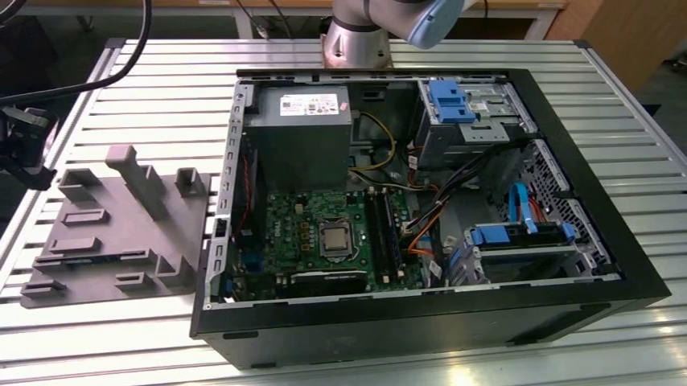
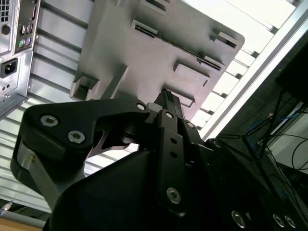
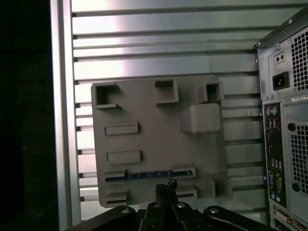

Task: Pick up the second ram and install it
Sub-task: 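Reach for the second ram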

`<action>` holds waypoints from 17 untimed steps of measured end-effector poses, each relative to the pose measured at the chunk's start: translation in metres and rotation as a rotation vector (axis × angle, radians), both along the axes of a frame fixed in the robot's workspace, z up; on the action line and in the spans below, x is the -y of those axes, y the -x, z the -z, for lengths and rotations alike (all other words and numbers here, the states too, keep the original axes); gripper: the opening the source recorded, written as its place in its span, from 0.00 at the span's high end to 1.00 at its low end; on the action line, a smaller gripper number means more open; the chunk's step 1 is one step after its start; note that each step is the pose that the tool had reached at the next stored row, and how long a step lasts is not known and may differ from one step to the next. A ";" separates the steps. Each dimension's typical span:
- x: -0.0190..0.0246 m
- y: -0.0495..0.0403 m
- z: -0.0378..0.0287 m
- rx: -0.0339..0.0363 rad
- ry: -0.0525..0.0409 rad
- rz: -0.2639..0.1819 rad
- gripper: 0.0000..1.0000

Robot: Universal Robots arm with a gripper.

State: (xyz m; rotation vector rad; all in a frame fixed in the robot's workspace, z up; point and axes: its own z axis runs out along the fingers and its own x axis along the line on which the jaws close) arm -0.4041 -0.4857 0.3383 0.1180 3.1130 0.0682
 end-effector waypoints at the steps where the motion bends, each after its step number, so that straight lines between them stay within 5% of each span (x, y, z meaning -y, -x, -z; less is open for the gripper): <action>1: 0.0003 0.0001 0.0005 -0.0001 0.0001 0.000 0.89; 17: 0.0041 0.0026 0.0064 0.0000 0.0000 0.000 0.89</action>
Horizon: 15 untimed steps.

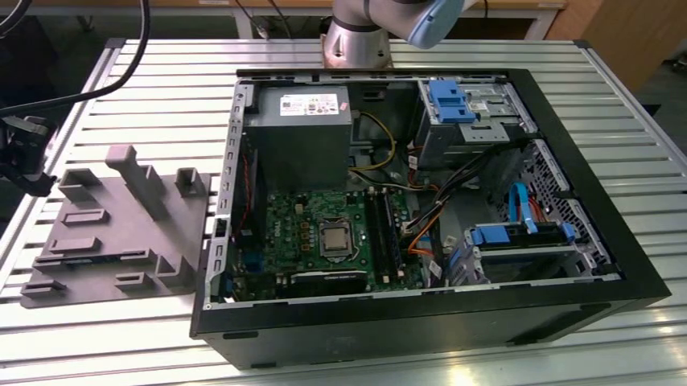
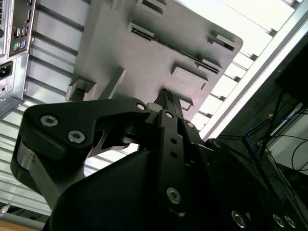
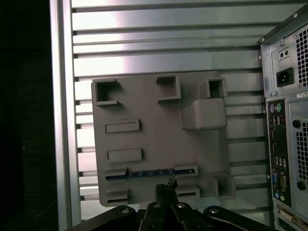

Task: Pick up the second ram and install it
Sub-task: 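Reach for the second ram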

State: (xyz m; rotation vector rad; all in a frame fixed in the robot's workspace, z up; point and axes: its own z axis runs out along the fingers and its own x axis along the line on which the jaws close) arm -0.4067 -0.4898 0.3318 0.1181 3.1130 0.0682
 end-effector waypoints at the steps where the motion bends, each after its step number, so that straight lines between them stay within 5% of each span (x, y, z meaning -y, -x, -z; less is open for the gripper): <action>1: 0.0003 0.0002 0.0006 0.0000 0.0000 0.000 0.89; 15: 0.0029 0.0027 0.0083 -0.0004 0.0001 0.000 0.89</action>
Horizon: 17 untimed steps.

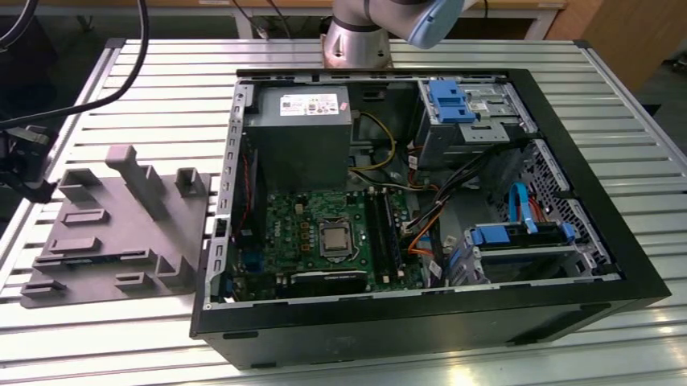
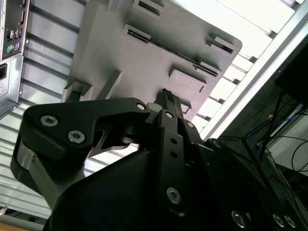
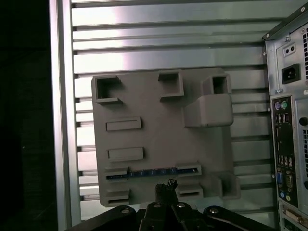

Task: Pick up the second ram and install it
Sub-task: 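Reach for the second ram, then pick up the second ram and move it above second insertion slot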

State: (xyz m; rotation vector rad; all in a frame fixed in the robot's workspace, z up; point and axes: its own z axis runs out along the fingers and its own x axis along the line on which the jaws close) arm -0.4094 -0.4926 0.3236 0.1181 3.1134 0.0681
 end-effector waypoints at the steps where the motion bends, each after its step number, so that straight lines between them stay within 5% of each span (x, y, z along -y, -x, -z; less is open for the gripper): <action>1: 0.0001 0.0001 0.0005 0.0000 0.0000 0.000 0.89; 17: 0.0006 0.0006 0.0037 0.0000 -0.0001 0.000 0.89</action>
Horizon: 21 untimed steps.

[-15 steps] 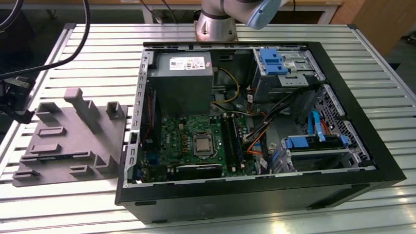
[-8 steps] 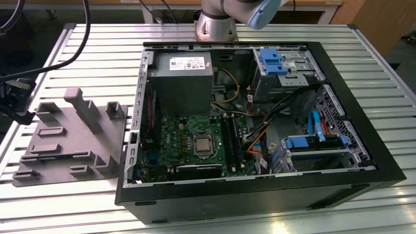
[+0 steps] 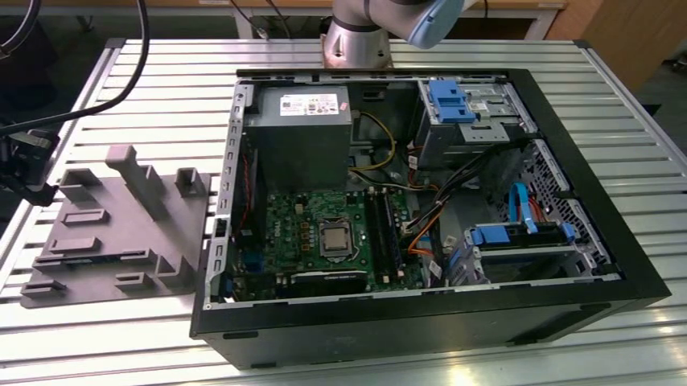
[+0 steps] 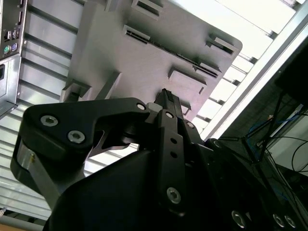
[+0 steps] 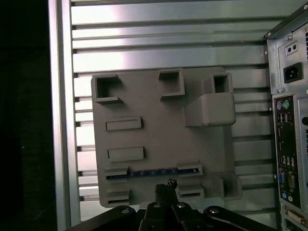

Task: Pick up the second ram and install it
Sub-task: 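Pick up the second ram and move it above second insertion slot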

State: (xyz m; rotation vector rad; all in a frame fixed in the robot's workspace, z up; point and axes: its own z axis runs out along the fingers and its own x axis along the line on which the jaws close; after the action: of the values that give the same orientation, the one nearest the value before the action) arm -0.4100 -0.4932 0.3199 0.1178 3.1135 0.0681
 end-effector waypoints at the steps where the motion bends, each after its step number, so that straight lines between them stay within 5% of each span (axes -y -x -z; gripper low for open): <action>1: 0.0000 0.0000 0.0000 0.0000 0.0001 -0.002 0.89; 7: 0.0000 0.0001 0.0000 0.0000 -0.0002 -0.039 0.89; 21: 0.0000 0.0002 0.0001 0.0001 -0.0002 -0.243 0.89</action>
State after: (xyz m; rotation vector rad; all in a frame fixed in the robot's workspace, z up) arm -0.4102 -0.4932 0.3198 -0.2613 3.1101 0.0728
